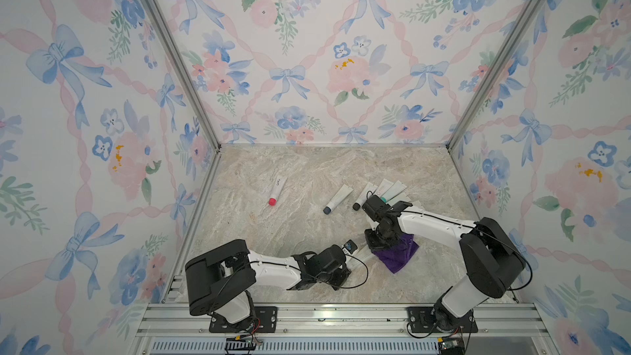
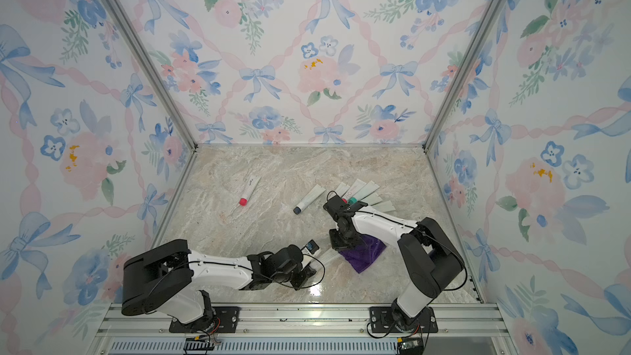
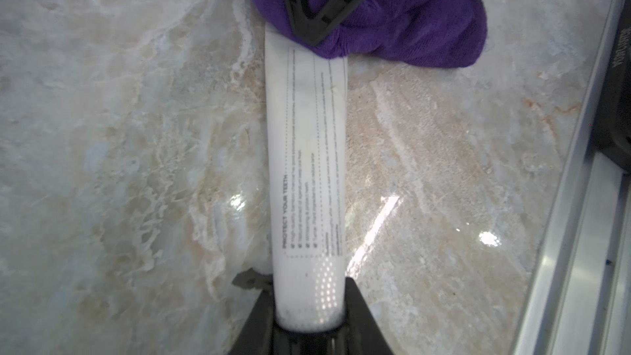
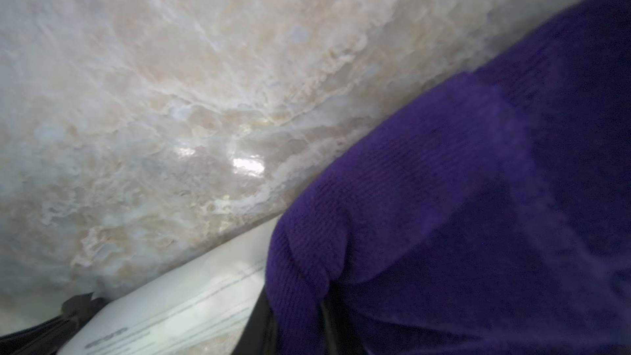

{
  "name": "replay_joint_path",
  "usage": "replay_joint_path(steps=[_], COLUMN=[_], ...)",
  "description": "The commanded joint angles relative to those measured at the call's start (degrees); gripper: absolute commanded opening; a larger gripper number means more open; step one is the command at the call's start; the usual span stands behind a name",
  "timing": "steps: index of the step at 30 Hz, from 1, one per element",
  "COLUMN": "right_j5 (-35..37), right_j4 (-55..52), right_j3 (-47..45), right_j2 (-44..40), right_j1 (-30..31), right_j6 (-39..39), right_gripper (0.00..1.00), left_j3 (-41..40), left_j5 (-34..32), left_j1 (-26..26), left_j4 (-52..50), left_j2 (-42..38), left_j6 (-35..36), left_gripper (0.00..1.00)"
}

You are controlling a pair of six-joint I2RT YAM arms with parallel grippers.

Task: Wipe the surface of the toothpaste tube
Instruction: Wipe the dirt from the toothpaste tube.

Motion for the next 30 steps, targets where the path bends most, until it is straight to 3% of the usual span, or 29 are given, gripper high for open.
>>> replay_joint_path(steps=[1, 6, 10, 16, 20, 30], right_j5=[-11.8, -14.5, -12.5, -0.1, 3.5, -5.3], right_j4=[2.5, 4.8, 3.4, -3.8, -5.2, -0.7], right_j3=[-1.9, -2.4, -3.4, -1.3, -0.5, -0.6], right_j2=[-0.9, -1.2, -0.1, 0.8, 1.3, 1.1], right_j1=[5.2, 6.6, 2.0, -4.3, -6.1, 0.9], right_j6=[4.3, 5.6, 3.5, -0.8, -2.3, 1.6], right_gripper=[0.2, 0.2, 0.2, 0.2, 0.2, 0.2], left_j3=[-0.7, -0.8, -0.9, -1.1, -1.1, -0.9], left_j5=[-0.9, -0.9, -1.0, -1.0, -1.1, -1.1], left_j1=[0.6, 0.6, 0.6, 0.6, 0.6, 0.6], left_j4=[-0.7, -0.7, -0.7, -0.7, -0.7, -0.7], left_j2=[0.4, 0.3, 0.0, -0.3, -0.3, 0.2], left_j6=[0.0, -0.1, -0.1, -0.1, -0.1, -0.1], left_gripper=[0.27, 0.27, 0.27, 0.27, 0.27, 0.27])
